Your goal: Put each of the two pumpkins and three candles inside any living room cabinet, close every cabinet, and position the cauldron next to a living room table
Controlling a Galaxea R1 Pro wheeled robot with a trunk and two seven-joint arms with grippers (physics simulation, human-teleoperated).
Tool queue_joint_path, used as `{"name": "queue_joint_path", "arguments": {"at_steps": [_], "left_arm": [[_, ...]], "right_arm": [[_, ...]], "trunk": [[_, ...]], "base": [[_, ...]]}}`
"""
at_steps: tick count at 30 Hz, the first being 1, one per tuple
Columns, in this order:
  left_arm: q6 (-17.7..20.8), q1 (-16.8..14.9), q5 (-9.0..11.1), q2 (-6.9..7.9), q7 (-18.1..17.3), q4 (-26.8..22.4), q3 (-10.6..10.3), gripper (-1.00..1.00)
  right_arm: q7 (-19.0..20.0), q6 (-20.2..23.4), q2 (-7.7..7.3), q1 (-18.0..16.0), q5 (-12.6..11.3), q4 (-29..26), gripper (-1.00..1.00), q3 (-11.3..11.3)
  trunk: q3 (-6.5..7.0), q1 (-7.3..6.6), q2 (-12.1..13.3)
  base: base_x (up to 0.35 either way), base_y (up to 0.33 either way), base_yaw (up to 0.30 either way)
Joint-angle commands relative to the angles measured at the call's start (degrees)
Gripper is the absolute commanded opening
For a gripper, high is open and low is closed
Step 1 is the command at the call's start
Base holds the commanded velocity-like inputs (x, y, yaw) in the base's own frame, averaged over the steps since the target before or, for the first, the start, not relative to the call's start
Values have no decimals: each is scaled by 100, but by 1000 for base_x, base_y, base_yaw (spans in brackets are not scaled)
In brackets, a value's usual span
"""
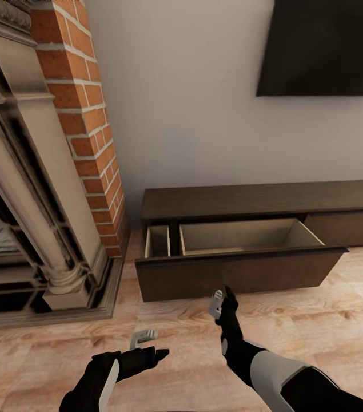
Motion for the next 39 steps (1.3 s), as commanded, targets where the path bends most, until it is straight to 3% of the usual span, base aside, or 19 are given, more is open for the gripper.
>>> {"name": "queue_joint_path", "arguments": {"at_steps": [1, 2, 3, 6, 7, 11, 14, 19, 24, 26, 29, 34, 39], "left_arm": [[31, -4, -46, -9, -50, -7, 38, 100], [32, -3, -46, -9, -50, -7, 38, 100], [33, -4, -46, -9, -50, -7, 38, 100], [34, -6, -46, -9, -50, -7, 38, 100], [32, -5, -46, -9, -50, -7, 38, 100], [29, -4, -46, -9, -50, -7, 38, 100], [27, -3, -46, -9, -50, -5, 38, 100], [13, -4, -47, -9, -50, 87, 38, 100], [-135, -4, -53, -9, -45, 264, 43, 100], [-334, -4, -60, -9, -39, 302, 45, 100], [-257, 94, -45, -9, -102, 203, 21, 100], [-299, 226, -19, -9, -68, 104, 24, 100], [-364, 278, 72, 134, 0, 252, 76, 100]], "right_arm": [[-19, 9, 2, 9, -143, 23, 100, 13], [-16, 10, 1, 22, -307, 40, 100, 12], [-11, 12, -1, 48, -680, 68, 100, 10], [17, 10, -3, 102, -1272, 92, 100, 13], [49, 8, -4, 151, -1643, 101, 100, 14], [124, 1, -13, 263, -2351, 112, 100, 16], [165, -14, -20, 357, -2704, 115, 100, 13], [199, -309, -24, 596, -3176, 117, 100, 11], [273, -1055, -37, 1099, -3653, 116, 100, 8], [296, -1288, -38, 1220, -3734, 117, 100, 8], [393, -1211, 59, 1316, -3830, 20, 100, -93], [423, -1276, 72, 1478, -3934, 23, 100, -263], [534, -1436, 72, 1642, -4078, 114, 100, -395]], "trunk": [[-5, -3, -2], [-5, -3, -2], [-5, -3, -2], [-5, -3, -2], [-5, -3, -2], [-5, -3, -2], [-5, -3, -2], [-5, -3, -2], [-5, -3, -2], [-5, -3, -2], [-5, -2, -2], [-5, -2, -2], [-5, -2, -2]], "base": [[-125, 0, 0], [-125, 0, 0], [-125, 0, 0], [-125, 0, 0], [-125, 0, 0], [-125, 0, 0], [-125, 0, 0], [-124, 0, 0], [-58, 0, 0], [-16, 0, 0], [0, 0, 0], [0, 0, 0], [0, 0, 0]]}}
